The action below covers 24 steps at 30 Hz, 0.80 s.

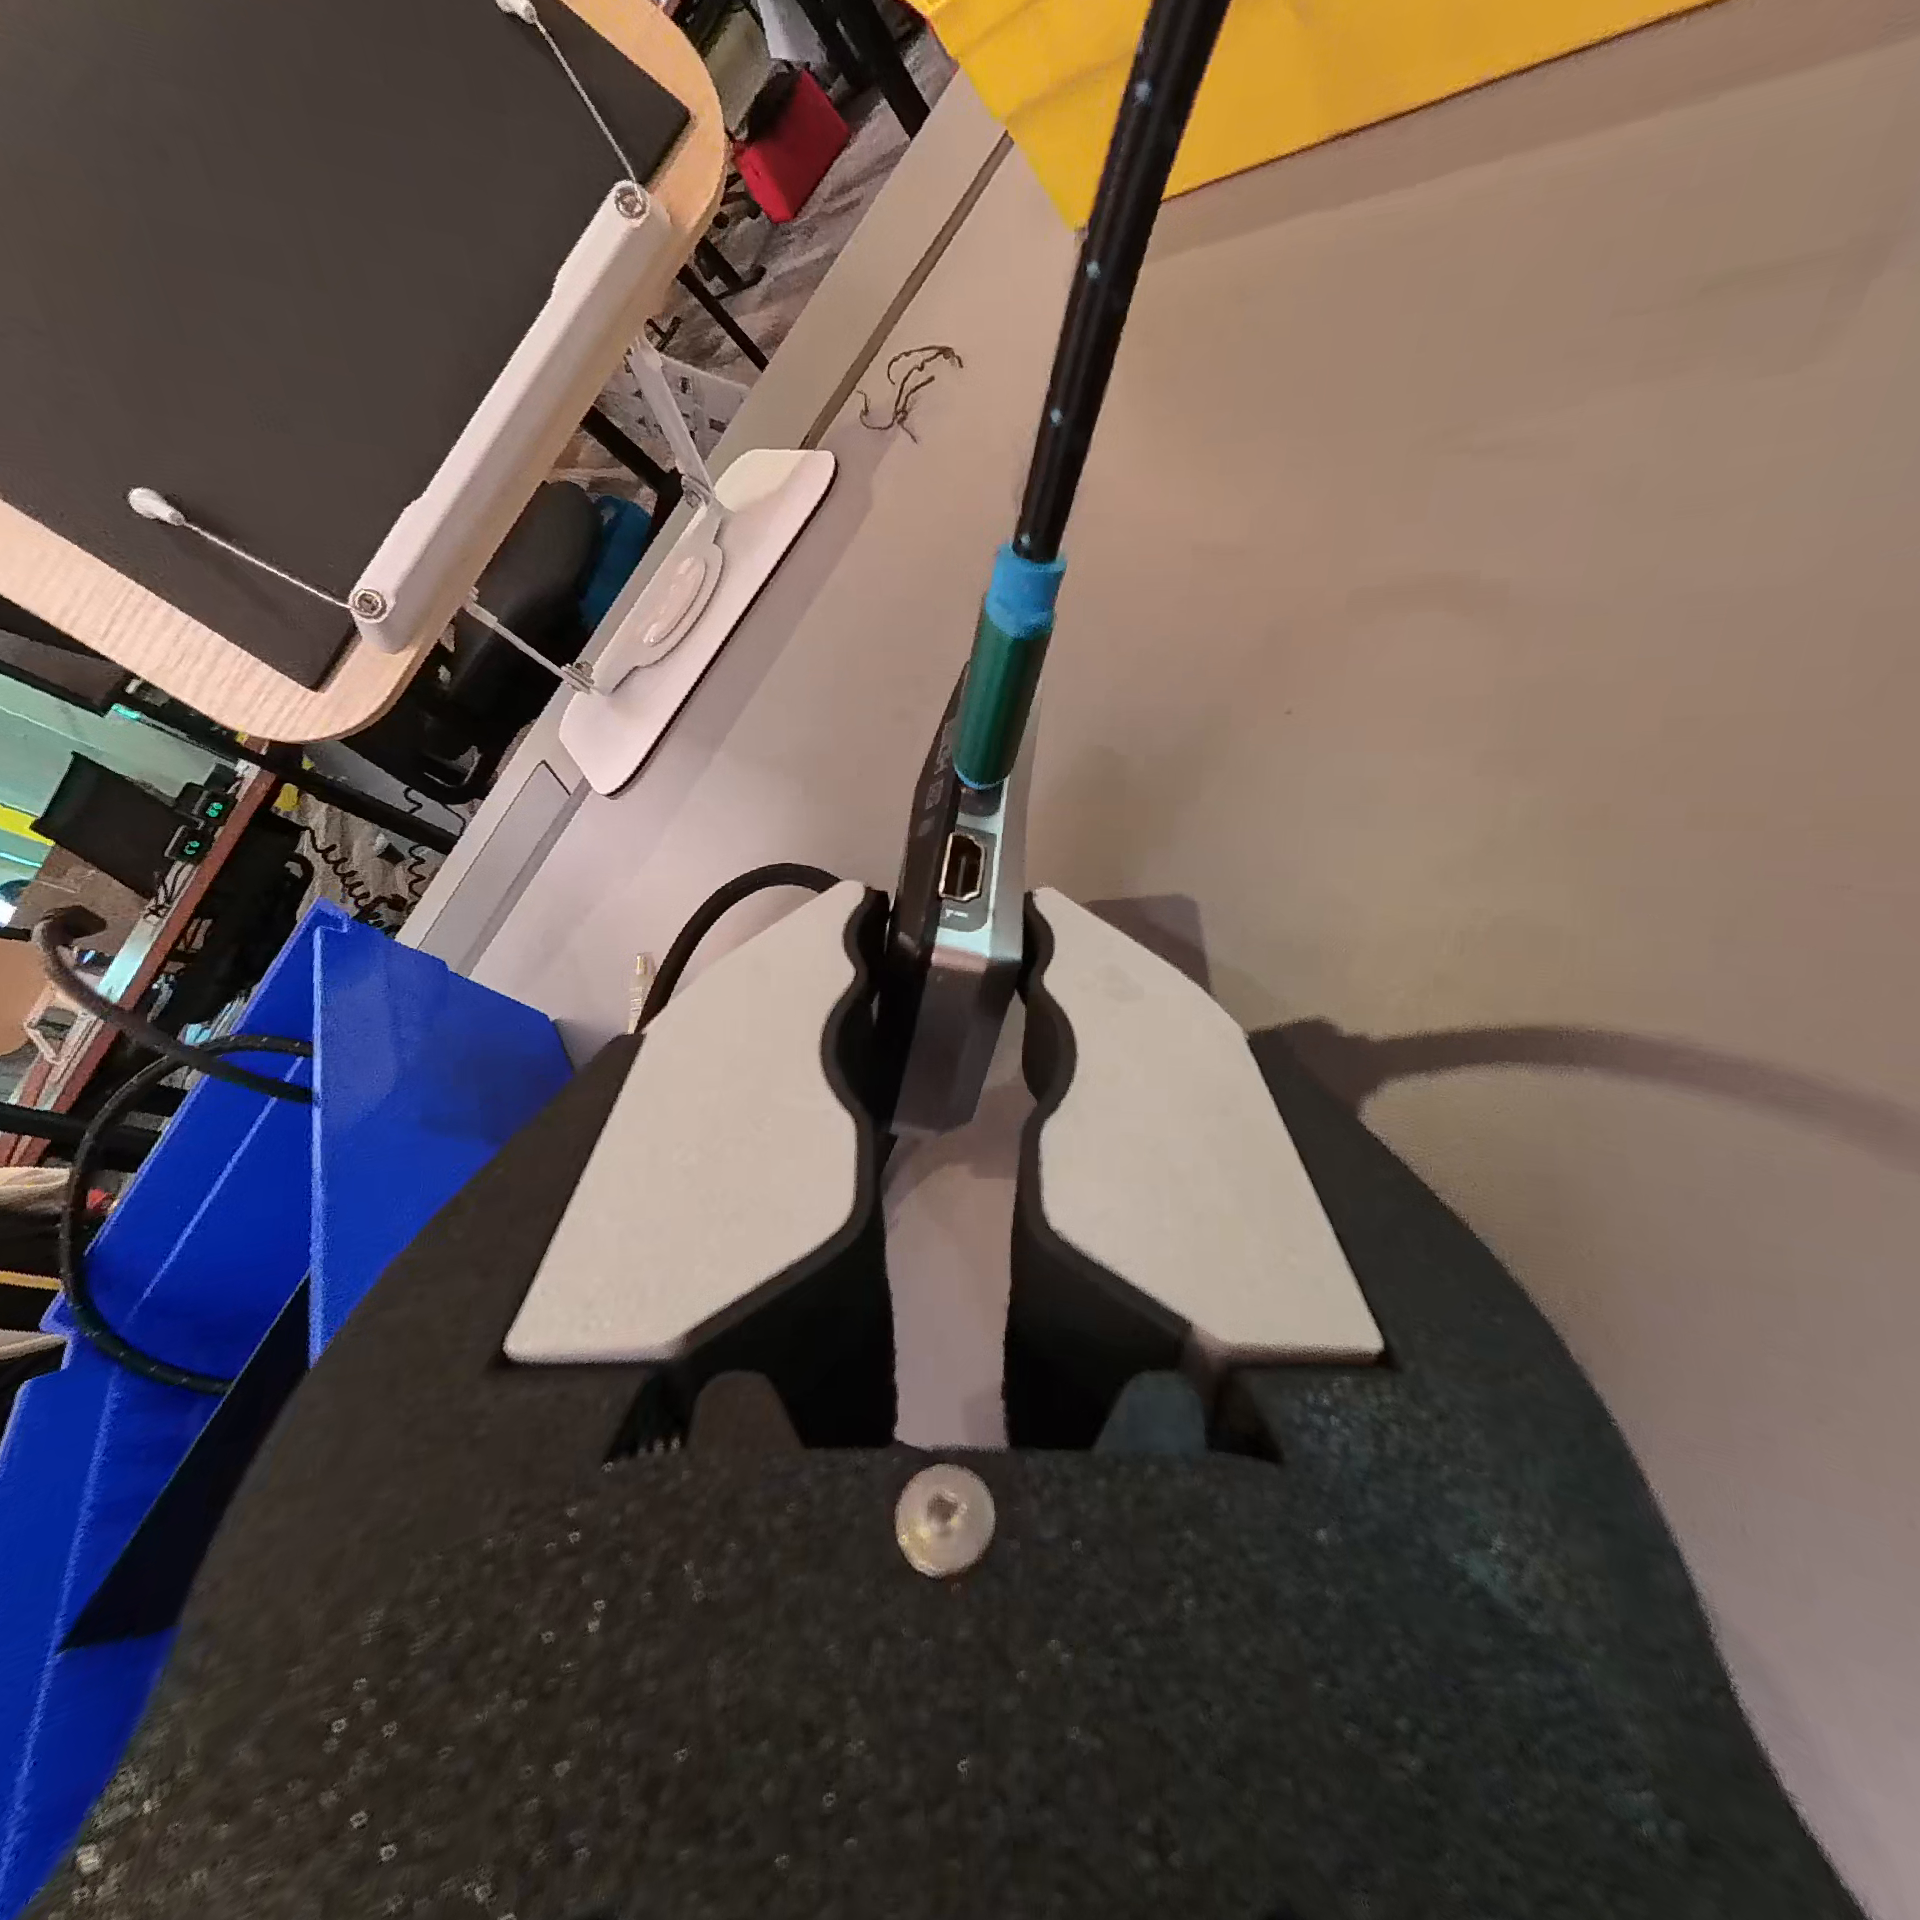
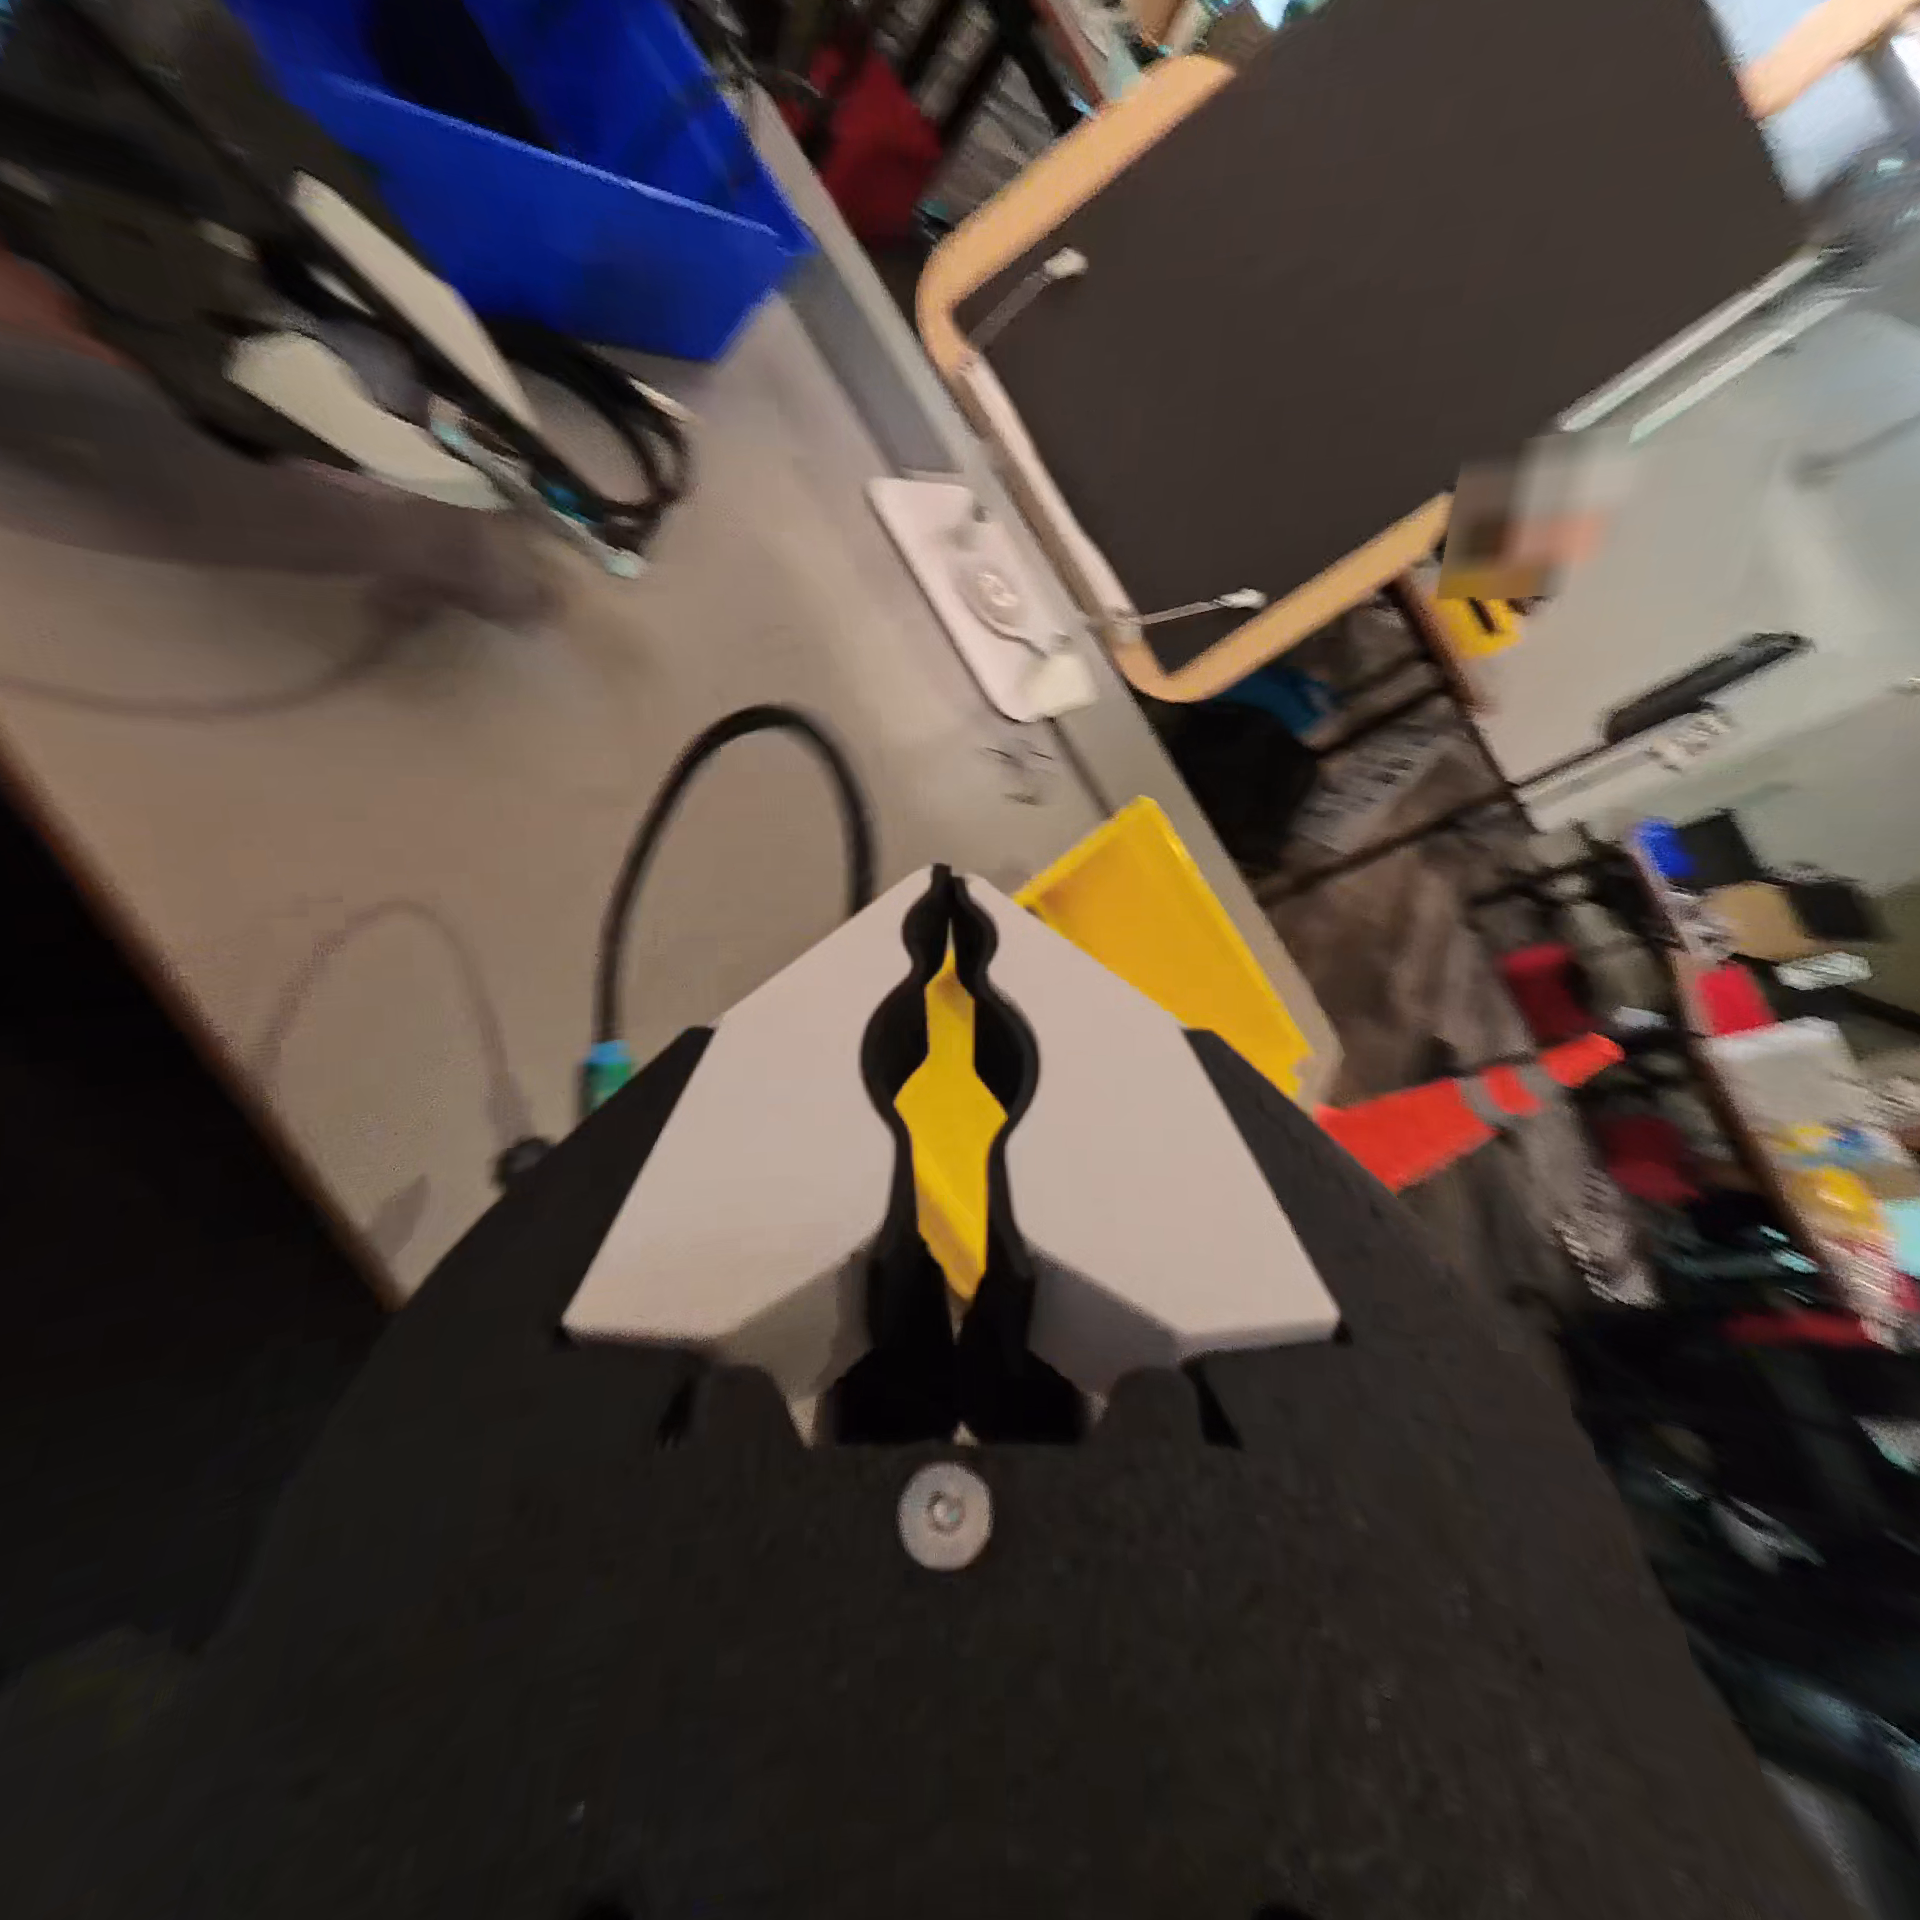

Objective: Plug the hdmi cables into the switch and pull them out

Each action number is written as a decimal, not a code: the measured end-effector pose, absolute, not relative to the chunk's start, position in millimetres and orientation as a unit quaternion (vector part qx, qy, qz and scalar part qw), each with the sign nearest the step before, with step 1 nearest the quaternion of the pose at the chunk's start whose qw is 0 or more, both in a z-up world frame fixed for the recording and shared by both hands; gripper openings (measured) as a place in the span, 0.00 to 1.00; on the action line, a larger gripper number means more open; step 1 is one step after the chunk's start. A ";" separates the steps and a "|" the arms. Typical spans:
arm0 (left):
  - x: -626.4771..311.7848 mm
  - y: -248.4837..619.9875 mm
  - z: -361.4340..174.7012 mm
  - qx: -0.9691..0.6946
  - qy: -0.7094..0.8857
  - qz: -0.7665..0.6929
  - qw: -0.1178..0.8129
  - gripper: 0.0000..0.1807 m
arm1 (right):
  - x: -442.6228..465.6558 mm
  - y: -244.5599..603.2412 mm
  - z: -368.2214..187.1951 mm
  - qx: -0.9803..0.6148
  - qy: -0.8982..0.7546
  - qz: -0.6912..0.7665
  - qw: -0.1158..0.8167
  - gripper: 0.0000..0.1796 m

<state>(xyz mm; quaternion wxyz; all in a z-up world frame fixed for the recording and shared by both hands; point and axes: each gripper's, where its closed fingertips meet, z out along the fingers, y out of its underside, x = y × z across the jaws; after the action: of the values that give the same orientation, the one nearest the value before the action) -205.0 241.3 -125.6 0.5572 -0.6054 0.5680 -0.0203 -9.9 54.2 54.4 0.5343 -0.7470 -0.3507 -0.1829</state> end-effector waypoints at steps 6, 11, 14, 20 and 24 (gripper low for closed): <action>-206.1 241.2 -124.0 -0.609 0.565 -0.027 0.556 0.13 | 33.1 88.8 47.7 -0.783 -0.325 -0.183 0.498 0.00; -206.7 238.4 -127.6 -0.604 0.573 -0.021 0.553 0.13 | 55.7 93.6 -21.7 -0.840 -0.262 -0.081 0.468 0.10; -206.4 237.4 -130.1 -0.601 0.579 -0.013 0.550 0.13 | 69.9 82.2 -74.8 -0.877 -0.203 -0.003 0.435 0.22; -205.0 237.5 -131.7 -0.601 0.583 -0.011 0.547 0.14 | 64.7 73.8 -149.8 -0.899 -0.165 0.069 0.399 0.22; -203.7 237.0 -134.0 -0.599 0.587 -0.009 0.545 0.14 | 76.2 71.1 -182.1 -0.922 -0.195 -0.006 0.335 0.20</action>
<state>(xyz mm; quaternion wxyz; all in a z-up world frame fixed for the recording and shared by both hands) -203.7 237.0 -134.0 0.5446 -0.5993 0.5866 -0.0085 76.2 71.1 -182.1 0.3351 -0.9218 -0.1946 -0.0064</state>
